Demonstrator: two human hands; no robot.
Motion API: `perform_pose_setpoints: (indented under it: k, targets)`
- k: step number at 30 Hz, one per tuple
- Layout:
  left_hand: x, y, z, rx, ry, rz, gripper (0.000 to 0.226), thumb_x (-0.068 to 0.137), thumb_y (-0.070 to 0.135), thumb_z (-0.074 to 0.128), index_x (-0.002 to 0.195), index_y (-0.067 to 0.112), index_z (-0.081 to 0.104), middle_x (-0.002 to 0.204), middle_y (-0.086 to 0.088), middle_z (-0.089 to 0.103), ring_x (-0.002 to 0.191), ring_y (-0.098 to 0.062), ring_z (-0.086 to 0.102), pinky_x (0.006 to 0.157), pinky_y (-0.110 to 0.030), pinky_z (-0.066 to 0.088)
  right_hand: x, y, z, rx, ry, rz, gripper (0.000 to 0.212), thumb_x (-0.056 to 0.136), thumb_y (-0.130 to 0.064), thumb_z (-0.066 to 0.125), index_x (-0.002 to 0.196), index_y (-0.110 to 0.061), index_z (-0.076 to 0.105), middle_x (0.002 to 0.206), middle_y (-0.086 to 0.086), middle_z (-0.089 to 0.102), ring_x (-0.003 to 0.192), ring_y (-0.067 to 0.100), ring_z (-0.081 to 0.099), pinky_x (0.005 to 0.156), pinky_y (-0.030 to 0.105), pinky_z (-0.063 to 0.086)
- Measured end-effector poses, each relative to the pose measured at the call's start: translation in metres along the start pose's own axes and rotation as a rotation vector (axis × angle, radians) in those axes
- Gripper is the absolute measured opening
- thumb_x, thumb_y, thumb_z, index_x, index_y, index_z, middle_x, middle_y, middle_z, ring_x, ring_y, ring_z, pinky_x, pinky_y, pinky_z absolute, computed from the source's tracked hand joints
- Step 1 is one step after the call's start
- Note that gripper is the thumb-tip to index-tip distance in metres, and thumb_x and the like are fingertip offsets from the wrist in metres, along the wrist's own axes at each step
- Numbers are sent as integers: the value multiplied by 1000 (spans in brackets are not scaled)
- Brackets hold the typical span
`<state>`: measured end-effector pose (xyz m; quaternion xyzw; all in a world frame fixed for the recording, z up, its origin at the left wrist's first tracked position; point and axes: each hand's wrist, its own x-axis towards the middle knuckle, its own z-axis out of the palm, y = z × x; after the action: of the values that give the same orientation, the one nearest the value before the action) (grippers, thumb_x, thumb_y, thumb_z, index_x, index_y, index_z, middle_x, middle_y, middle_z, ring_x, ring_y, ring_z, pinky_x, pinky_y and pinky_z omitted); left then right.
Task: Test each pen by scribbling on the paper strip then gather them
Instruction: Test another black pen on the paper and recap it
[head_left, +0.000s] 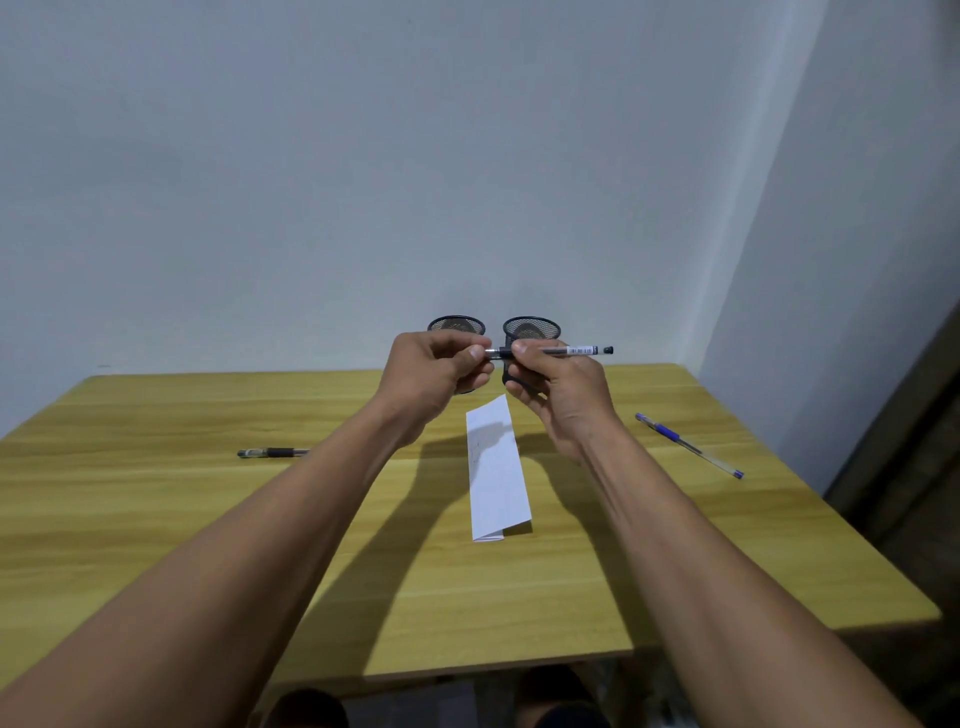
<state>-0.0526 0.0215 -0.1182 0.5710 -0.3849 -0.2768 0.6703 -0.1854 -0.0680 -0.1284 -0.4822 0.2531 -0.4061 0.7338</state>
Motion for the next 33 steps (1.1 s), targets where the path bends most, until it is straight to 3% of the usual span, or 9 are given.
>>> perform_pose_setpoints:
  k: [5, 9, 12, 16, 19, 22, 24, 27, 33]
  targets:
    - [-3, -7, 1, 4, 6, -8, 10, 94, -5, 60, 96, -2, 69, 82, -17, 68, 73, -19, 70, 77, -26, 61, -1, 6, -1, -14, 3, -1, 6, 90, -4, 73, 86, -8, 71, 67, 0, 70, 62, 10, 68, 71, 26, 62]
    - [-1, -8, -5, 204, -42, 40, 11, 94, 1, 63, 92, 7, 72, 81, -11, 71, 77, -18, 71, 78, -32, 62, -2, 6, -13, 46, -68, 119, 1, 90, -9, 74, 91, -10, 73, 77, 0, 73, 74, 12, 69, 78, 33, 62]
    - [3, -14, -8, 306, -14, 59, 17, 96, 6, 62, 88, 16, 73, 83, -7, 72, 79, -17, 71, 79, -36, 61, -3, 0, -24, 65, -32, 97, 4, 90, -15, 73, 89, -12, 76, 87, 2, 75, 76, 11, 69, 70, 30, 58]
    - [7, -24, -5, 369, -24, 68, 16, 98, 9, 60, 92, 16, 72, 91, -11, 72, 85, -18, 69, 77, -34, 61, -7, -17, -43, -460, -9, -84, 4, 85, -16, 80, 89, -17, 82, 89, 1, 80, 86, 12, 72, 69, 29, 57]
    - [12, -27, 7, 374, -37, 97, 17, 98, 9, 59, 91, 19, 71, 89, -7, 72, 85, -19, 69, 75, -33, 59, -12, -27, -54, -871, -46, -187, 13, 82, -16, 83, 94, -18, 83, 90, -2, 80, 84, 5, 69, 76, 24, 52]
    - [16, -27, 25, 407, -84, 113, 12, 97, 12, 61, 98, 17, 72, 88, -1, 72, 84, -16, 69, 80, -39, 61, -15, -33, -62, -1154, -50, -239, 18, 84, -17, 81, 102, -19, 82, 95, -3, 79, 93, 8, 71, 88, 26, 53]
    - [18, -30, 34, 472, -62, 150, 18, 96, 20, 63, 112, 19, 71, 96, -1, 73, 91, -17, 69, 88, -44, 58, -17, -34, -69, -1259, -7, -259, 17, 86, -19, 78, 103, -20, 82, 97, -1, 79, 94, 12, 71, 88, 29, 54]
    - [12, -35, 39, 679, -15, 187, 35, 99, 26, 56, 132, 17, 63, 123, -6, 70, 114, -21, 64, 101, -35, 48, -22, -29, -80, -1318, 120, -231, 15, 89, -21, 73, 101, -22, 82, 95, -1, 79, 92, 17, 70, 84, 32, 54]
    - [-6, -77, 33, 1012, -203, 93, 35, 100, 29, 52, 131, 19, 64, 138, -6, 61, 127, -28, 55, 102, -38, 45, -29, 19, -93, -1500, 237, -109, 17, 90, -14, 64, 93, -18, 81, 95, 6, 77, 90, 30, 69, 78, 36, 57]
